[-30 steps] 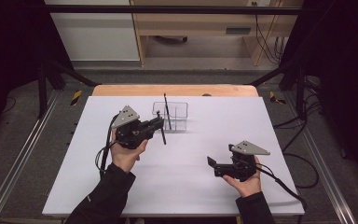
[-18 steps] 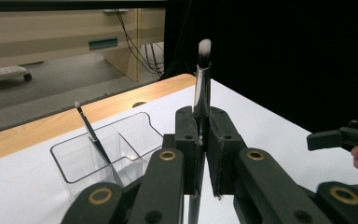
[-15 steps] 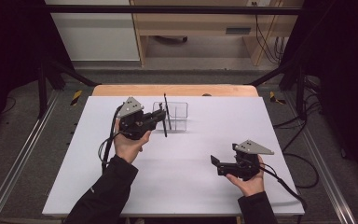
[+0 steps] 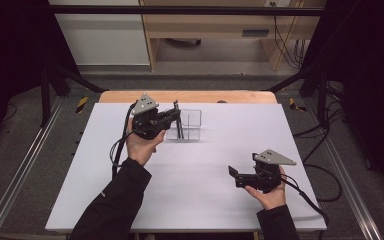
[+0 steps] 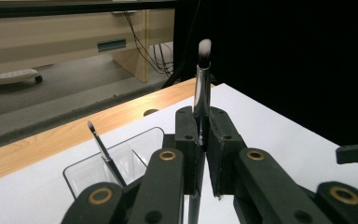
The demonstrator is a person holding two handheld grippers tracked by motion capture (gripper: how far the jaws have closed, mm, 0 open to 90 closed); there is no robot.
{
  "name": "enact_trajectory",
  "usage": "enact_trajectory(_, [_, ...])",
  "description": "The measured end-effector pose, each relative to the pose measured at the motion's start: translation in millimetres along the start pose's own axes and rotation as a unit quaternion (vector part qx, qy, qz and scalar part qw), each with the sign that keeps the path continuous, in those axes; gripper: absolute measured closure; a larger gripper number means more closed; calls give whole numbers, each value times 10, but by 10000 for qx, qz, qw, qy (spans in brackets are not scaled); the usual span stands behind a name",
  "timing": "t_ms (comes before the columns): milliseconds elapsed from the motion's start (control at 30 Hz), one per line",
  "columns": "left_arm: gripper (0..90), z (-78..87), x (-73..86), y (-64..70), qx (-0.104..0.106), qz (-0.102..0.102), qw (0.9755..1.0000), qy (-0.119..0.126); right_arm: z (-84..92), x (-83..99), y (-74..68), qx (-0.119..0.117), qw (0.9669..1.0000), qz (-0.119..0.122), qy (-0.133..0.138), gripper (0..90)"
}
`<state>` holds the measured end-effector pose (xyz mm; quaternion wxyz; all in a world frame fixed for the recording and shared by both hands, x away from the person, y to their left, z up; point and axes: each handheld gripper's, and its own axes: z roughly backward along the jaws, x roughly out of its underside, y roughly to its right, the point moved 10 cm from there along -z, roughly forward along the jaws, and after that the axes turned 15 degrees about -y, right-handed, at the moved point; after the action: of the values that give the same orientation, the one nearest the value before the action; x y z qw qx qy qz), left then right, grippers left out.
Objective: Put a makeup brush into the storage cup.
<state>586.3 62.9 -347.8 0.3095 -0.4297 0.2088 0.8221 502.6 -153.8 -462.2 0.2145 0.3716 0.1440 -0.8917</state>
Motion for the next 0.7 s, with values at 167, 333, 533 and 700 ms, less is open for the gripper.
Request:
enact_trajectory(167, [834,-55,-41,-35,-38,17,10000,-6,7,-2,13,8,10000,-7,11,45])
enact_trajectory(333, [834,-130,-78,-85,-149,6,9999,-27,11,0,25,25,10000,-9,8,44])
enact_trajectory(533, [834,-177,-147,-150,-138,94,9999,20,8,2,27,22,10000,-13,1,43])
enact_trajectory(700, [834,-221,-221,-190,-157,120,9998,71,5,3,29,21,10000,-4,-6,41])
